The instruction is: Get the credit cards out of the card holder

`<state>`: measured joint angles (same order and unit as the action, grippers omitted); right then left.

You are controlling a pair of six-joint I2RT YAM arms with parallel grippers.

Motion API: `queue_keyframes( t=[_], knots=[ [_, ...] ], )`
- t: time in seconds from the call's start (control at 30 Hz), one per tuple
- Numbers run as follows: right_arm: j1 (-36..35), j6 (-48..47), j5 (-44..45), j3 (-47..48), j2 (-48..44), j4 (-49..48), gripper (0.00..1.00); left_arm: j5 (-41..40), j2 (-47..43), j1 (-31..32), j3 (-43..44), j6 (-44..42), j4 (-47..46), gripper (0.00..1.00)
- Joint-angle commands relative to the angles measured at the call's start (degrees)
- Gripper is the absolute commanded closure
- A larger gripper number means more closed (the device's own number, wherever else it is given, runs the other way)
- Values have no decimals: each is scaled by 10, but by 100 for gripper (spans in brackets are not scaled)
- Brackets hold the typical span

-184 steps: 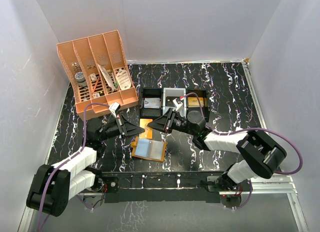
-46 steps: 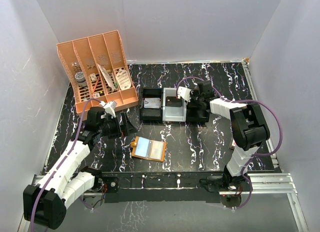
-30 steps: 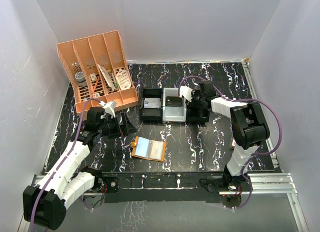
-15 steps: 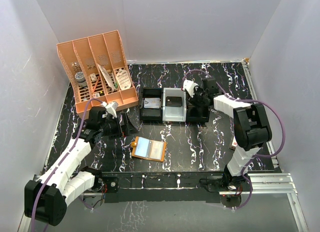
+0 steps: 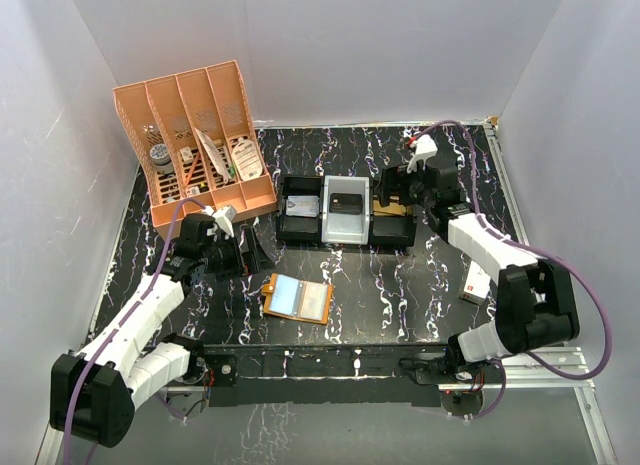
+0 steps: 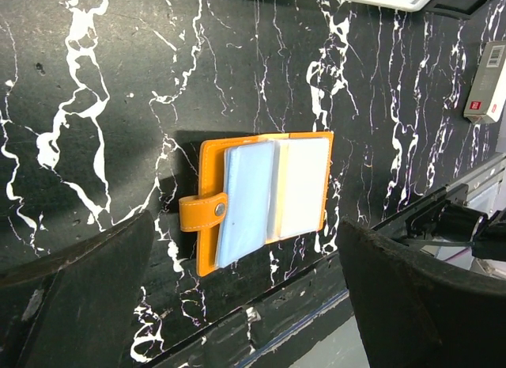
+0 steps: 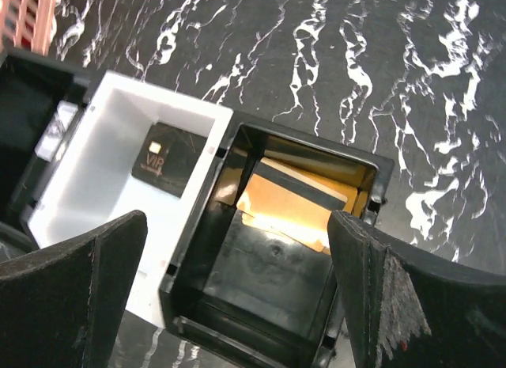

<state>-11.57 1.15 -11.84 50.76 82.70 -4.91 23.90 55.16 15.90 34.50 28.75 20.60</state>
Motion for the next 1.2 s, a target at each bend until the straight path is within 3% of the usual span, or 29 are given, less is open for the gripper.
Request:
queue_keyframes(
  t=[0.0, 0.1, 0.27, 0.4, 0.6, 0.87, 1.17],
  knots=[
    [2, 214, 102, 39, -42, 42, 2, -10, -5, -3, 12, -1, 9, 1],
    [4, 237, 47, 58, -38, 77, 3, -14, -8, -3, 8, 2, 5, 1],
    [3, 296, 10, 80, -6, 162, 49, -14, -6, -2, 9, 3, 5, 1],
    [-5, 311, 79, 71, -1, 199, 67, -16, -3, -2, 9, 4, 6, 1],
    [-36, 287, 135, 105, 41, 242, 78, -21, 1, -2, 11, 2, 9, 1],
    [-74, 282, 236, 174, 126, 280, 82, -25, -7, -2, 14, 2, 17, 1],
    [-79, 293, 232, 198, 198, 286, 83, -23, -13, -3, 14, 2, 18, 1]
  ],
)
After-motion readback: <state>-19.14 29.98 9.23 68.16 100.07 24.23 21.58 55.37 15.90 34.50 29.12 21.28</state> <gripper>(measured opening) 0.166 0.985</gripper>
